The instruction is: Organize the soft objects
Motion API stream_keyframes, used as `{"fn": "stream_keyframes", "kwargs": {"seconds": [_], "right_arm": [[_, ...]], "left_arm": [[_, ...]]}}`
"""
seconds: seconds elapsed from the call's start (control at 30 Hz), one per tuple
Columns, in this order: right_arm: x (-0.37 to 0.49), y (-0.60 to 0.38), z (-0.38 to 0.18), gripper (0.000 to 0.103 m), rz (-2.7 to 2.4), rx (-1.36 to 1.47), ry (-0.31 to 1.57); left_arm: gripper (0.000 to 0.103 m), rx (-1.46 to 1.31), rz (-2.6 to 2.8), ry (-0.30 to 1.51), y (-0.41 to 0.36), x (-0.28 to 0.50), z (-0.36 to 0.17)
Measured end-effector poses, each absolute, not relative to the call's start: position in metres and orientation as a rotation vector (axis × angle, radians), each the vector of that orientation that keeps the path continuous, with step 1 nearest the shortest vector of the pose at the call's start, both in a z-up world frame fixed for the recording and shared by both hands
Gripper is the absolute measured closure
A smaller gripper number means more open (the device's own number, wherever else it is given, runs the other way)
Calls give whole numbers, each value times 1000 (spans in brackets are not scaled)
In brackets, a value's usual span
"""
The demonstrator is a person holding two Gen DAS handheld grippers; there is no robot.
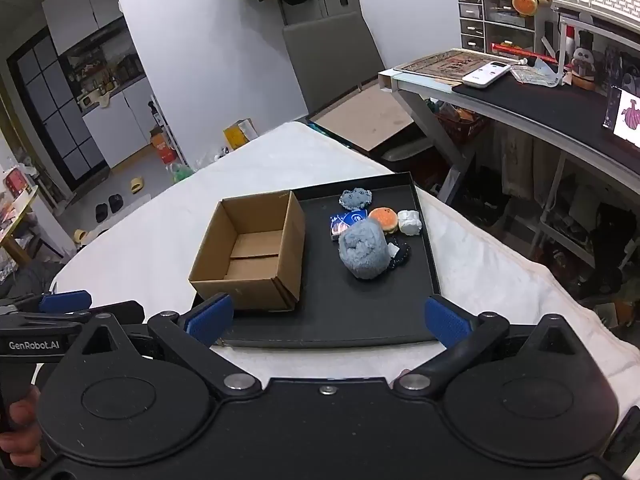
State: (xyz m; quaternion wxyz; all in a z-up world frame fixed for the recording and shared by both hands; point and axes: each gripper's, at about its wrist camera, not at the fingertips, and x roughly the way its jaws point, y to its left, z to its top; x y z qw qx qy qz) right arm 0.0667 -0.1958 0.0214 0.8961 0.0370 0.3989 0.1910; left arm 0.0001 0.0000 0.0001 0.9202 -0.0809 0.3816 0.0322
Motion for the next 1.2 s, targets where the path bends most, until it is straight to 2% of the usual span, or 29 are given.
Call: {"fn": "stream_keyframes", "kwargs": {"seconds": [1.2], "right_arm": [[65,-185,24,0,383,15,830]], "left_arm": [[1,-179,60,783,5,-3,1]]}}
